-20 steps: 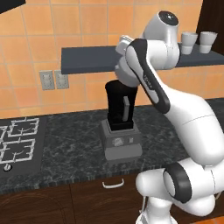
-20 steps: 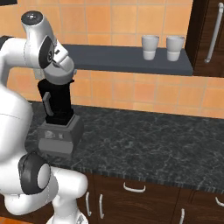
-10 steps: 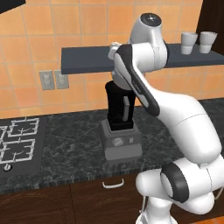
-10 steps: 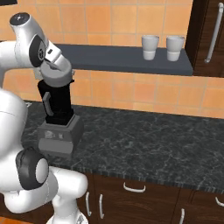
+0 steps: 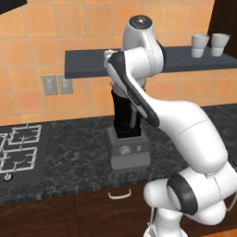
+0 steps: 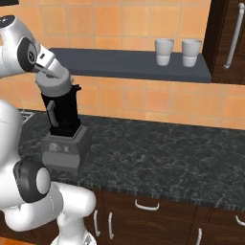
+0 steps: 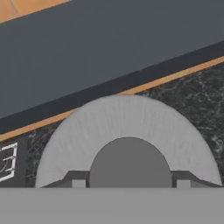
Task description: Close the lid blender by securely placing the lid on top.
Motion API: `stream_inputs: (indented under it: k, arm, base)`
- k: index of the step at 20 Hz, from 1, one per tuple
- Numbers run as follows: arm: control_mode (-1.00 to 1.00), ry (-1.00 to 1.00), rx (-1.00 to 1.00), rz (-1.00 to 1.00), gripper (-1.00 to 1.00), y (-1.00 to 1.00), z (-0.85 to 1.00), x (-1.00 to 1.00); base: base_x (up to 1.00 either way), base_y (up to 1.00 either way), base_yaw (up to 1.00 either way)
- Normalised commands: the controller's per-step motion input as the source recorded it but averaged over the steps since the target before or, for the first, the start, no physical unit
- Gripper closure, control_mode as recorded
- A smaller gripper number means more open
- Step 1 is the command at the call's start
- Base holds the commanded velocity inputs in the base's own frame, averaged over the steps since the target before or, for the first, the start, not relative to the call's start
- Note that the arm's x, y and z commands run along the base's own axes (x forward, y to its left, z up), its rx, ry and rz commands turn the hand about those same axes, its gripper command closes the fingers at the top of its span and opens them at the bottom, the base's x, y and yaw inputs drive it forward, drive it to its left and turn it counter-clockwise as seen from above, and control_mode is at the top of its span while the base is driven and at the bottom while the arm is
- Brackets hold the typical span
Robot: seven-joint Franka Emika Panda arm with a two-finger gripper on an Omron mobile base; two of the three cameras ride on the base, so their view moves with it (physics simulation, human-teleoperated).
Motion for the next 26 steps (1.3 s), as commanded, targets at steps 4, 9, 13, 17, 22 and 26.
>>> stream_inputs:
  k: [4, 9, 13, 17, 22, 26]
  arm:
    - [-1.0, 0.05, -0.17, 0.0, 1.0, 0.0, -0.04, 0.0]
    - [-1.0, 0.16, -0.17, 0.0, 1.0, 0.0, 0.0, 0.0]
    - [-1.0, 0.02, 0.0, 0.0, 1.0, -0.37, -0.17, -0.16]
    - [-1.0, 0.04, 0.06, 0.0, 1.0, -0.37, -0.36, -0.01]
    - [-1.0, 0.07, 0.01, 0.0, 1.0, 0.0, -0.12, -0.15]
    - [-1.0, -0.05, 0.0, 0.0, 1.0, 0.0, -0.02, -0.06]
  base:
    - [0.0, 0.0, 0.0]
    - [0.0, 0.0, 0.0]
    - [0.0, 0.0, 0.0]
    - [0.0, 0.0, 0.0]
    - [0.0, 0.0, 0.0]
    - [0.0, 0.0, 0.0]
